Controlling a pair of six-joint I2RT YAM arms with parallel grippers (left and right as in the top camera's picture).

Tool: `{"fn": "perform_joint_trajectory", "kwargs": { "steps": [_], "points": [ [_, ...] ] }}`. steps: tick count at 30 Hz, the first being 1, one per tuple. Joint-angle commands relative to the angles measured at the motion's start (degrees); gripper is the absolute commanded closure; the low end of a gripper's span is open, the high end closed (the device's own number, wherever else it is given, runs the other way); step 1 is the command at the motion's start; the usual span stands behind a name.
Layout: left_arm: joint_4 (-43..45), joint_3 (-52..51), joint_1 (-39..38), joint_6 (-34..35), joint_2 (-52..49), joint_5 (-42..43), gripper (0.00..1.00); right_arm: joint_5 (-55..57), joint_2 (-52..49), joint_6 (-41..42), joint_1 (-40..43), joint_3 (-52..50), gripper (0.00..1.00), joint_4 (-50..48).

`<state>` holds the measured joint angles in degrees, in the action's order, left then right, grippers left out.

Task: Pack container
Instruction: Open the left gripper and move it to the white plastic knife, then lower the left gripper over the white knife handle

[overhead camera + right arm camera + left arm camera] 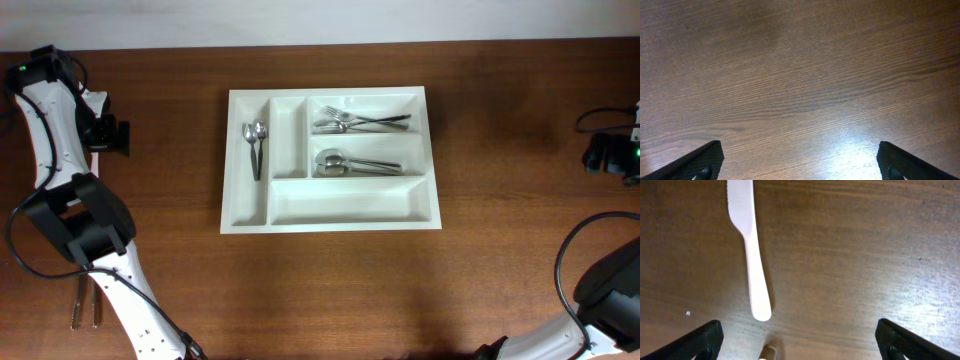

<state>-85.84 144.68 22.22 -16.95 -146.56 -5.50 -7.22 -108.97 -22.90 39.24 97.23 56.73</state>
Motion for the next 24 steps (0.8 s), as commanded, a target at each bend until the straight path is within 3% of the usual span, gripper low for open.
{"fn": "perform_joint_trajectory", "kwargs": {
  "steps": [1, 24],
  "points": [
    [0.94, -1.05, 0.9, -1.16, 1.49, 1.22, 0.01, -0.74, -0.5, 0.0, 0.11, -0.28, 0.01, -0.04],
    [5.03, -3.78, 4.37, -1.22, 1.11, 2.62, 0.01, -0.74, -0.5, 0.0, 0.11, -0.28, 0.01, -0.04]
  ]
}}
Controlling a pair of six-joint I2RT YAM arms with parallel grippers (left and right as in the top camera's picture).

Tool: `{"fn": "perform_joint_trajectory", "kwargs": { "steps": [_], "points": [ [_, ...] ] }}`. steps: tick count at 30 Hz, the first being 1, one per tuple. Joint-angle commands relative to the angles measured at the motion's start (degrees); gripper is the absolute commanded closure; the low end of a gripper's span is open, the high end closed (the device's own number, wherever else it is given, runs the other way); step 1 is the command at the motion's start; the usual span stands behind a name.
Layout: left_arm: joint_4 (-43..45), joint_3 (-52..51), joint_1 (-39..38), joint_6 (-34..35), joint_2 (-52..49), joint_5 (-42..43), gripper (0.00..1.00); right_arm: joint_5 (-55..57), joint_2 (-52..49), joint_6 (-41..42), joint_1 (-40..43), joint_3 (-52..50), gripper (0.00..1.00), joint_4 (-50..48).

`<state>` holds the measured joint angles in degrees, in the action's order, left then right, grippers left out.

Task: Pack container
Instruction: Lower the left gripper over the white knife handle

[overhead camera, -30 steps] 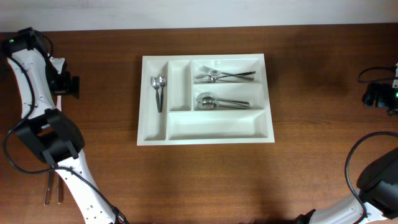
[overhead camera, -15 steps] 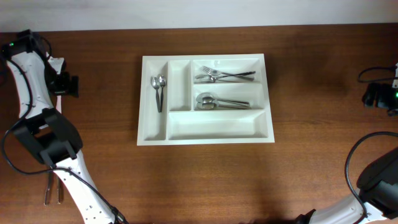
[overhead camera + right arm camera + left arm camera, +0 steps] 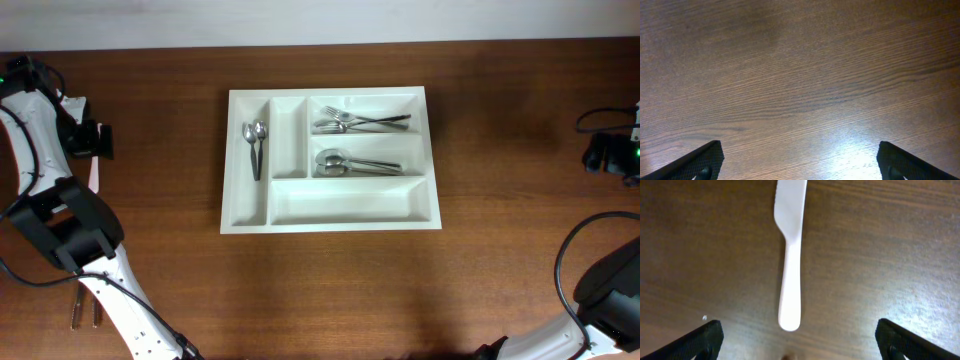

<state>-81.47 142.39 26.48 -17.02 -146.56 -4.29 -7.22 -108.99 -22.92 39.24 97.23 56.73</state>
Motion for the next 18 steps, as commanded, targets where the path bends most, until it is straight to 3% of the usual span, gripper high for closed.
{"fn": "perform_joint_trajectory", "kwargs": {
  "steps": [1, 18],
  "points": [
    [1.01, -2.05, 0.11, -1.53, 1.11, 1.7, 0.01, -0.74, -0.48, 0.02, 0.11, -0.28, 0.01, -0.04],
    [6.27, -7.41, 0.11, -1.95, 0.63, 4.79, 0.01, -0.74, -0.48, 0.02, 0.11, -0.28, 0.01, -0.04]
  ]
}}
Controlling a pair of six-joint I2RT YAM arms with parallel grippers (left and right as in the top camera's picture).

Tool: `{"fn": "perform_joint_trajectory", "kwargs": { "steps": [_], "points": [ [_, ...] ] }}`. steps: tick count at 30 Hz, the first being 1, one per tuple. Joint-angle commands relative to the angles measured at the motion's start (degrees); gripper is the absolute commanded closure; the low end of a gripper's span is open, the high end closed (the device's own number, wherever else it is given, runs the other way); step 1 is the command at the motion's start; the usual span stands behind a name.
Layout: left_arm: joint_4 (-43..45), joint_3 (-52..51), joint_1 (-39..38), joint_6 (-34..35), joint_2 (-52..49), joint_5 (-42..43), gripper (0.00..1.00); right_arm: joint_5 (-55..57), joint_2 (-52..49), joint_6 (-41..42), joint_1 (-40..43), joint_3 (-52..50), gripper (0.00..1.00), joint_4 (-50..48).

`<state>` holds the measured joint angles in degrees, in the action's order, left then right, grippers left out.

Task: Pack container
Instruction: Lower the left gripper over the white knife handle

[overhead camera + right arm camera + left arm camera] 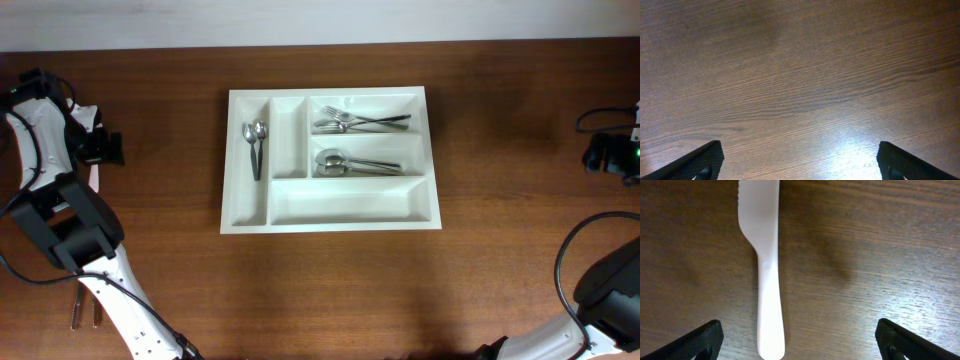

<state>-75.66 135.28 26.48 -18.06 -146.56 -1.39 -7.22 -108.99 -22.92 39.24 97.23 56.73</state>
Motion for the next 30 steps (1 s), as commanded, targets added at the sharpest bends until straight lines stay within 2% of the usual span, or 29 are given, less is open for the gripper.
{"fn": "perform_joint_trajectory", "kwargs": {
  "steps": [1, 30],
  "points": [
    [0.48, -0.31, 0.11, -0.9, 0.57, 1.88, 0.01, -0.74, -0.48, 0.02, 0.11, -0.28, 0.01, -0.04],
    [1.57, -0.31, 0.57, -0.44, -1.75, 3.58, 0.01, -0.74, -0.48, 0.02, 0.11, -0.28, 0.01, -0.04]
  ]
}}
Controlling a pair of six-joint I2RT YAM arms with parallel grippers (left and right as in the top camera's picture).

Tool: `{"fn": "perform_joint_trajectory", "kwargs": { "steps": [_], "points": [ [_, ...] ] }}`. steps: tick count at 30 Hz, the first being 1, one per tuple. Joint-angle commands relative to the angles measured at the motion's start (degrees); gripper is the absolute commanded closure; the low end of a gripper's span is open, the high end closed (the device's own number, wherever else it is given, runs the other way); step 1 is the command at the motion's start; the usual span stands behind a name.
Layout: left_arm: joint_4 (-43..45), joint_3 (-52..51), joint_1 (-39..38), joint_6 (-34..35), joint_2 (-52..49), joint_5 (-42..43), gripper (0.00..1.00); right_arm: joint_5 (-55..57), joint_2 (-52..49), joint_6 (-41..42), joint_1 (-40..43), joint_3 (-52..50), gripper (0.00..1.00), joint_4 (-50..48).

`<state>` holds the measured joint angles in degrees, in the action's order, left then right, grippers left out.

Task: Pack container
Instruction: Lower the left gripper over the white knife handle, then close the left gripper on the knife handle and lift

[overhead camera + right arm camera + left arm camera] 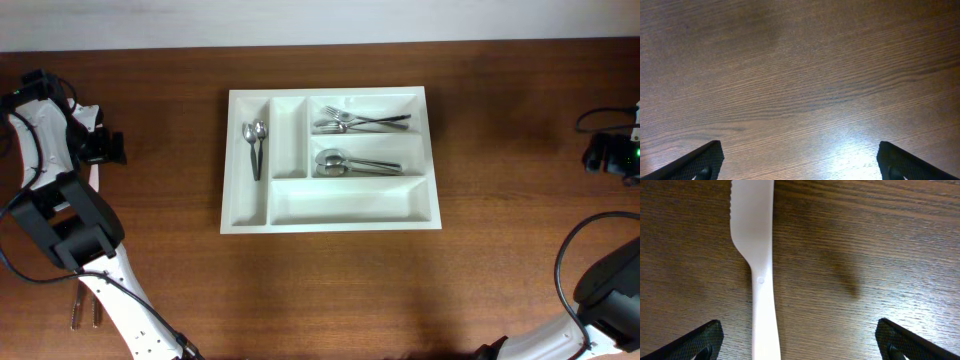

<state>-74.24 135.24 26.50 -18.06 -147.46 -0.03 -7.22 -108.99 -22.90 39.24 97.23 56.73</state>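
Note:
A white plastic knife point(758, 275) lies flat on the wooden table, blade toward the top of the left wrist view. My left gripper point(799, 347) hangs open above it, the handle between the two fingertips and nearer the left one. In the overhead view the left gripper point(100, 148) is at the table's far left, with the knife point(93, 172) partly hidden under it. The white cutlery tray point(330, 222) sits mid-table, holding spoons point(254, 147), forks point(360, 122) and more spoons point(355, 163). My right gripper point(800, 165) is open over bare wood, at the far right point(610, 152).
Two more utensils point(86, 305) lie near the table's front left edge. The tray's long front compartment point(350, 200) and the narrow one point(288, 135) hold nothing. A black cable point(590, 120) runs by the right arm.
My left gripper has shifted a little along the knife; the handle's end now runs off the bottom of its view. The right arm and the tray have not moved.
My left gripper was open above the table's left edge with the white knife slanted at the upper left of its view. Then the knife stood more centred and upright. By now the handle runs down between the open fingers. The right gripper stayed still throughout.

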Motion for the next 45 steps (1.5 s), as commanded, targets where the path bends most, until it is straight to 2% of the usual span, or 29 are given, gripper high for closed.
{"fn": "perform_joint_trajectory", "kwargs": {
  "steps": [1, 45],
  "points": [
    [0.17, -0.26, 0.7, -0.44, -0.85, 2.49, 0.01, -0.74, -0.48, 0.0, 0.11, -0.28, 0.01, -0.04],
    [0.35, -0.26, 2.38, 0.37, -2.71, 2.21, 0.01, -0.74, -0.48, 0.0, 0.11, -0.28, 0.01, -0.04]
  ]
}}
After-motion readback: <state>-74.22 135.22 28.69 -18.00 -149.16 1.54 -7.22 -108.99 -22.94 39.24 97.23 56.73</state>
